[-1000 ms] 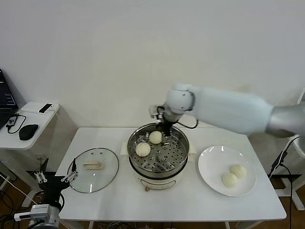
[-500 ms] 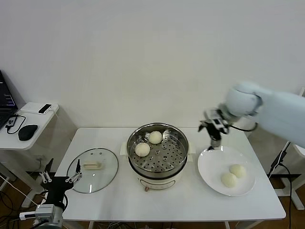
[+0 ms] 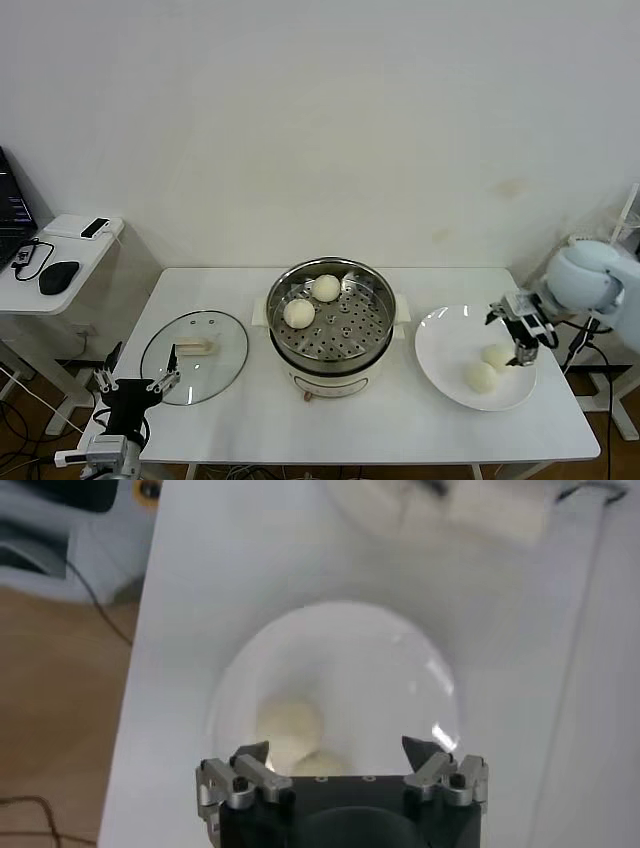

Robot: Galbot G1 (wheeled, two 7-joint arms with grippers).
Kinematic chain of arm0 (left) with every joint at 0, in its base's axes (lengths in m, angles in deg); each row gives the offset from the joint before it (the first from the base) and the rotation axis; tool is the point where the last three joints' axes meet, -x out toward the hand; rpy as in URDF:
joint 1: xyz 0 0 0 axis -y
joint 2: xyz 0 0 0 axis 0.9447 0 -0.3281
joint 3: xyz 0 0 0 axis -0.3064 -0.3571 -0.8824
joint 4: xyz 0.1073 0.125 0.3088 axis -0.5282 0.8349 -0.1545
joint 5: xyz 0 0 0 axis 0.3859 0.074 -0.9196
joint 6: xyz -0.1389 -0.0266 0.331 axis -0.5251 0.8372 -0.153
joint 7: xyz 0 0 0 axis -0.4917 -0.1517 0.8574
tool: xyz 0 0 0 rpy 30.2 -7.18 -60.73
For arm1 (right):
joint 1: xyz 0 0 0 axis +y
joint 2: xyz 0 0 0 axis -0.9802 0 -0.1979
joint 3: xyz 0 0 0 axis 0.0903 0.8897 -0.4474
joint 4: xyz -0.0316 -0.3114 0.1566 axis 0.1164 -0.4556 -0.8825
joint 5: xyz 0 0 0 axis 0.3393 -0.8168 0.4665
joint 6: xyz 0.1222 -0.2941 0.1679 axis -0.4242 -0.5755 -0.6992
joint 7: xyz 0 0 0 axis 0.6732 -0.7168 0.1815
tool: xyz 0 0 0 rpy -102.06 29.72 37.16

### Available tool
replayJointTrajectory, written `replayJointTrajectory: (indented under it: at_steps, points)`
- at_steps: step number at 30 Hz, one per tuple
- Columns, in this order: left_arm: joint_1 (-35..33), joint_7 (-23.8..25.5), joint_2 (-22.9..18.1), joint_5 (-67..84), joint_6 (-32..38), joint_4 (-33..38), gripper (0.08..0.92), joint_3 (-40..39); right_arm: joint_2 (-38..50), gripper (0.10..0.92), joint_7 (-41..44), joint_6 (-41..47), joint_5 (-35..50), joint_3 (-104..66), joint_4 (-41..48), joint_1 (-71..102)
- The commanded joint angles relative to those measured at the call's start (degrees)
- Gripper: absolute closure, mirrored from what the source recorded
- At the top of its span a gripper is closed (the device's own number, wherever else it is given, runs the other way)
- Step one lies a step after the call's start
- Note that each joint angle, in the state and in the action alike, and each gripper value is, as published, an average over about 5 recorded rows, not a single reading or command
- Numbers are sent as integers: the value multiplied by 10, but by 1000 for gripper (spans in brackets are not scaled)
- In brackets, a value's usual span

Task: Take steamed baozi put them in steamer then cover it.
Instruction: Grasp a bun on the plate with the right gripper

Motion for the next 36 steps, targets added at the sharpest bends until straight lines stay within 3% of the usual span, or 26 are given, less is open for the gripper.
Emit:
replayJointTrajectory:
  at_steps: [1,11,36]
  points:
    - [-1,0,-1,-3,-1,1,177,0,22,203,-12,-16,-59,-151,20,206]
    - [-3,1,1,-2,-2,0,177,11,-33,203,-21,-6,-80,-239,57,304]
    - [-2,1,1,-2,-2,-4,177,23,-123,217,-39,7,-91,-244,144,303]
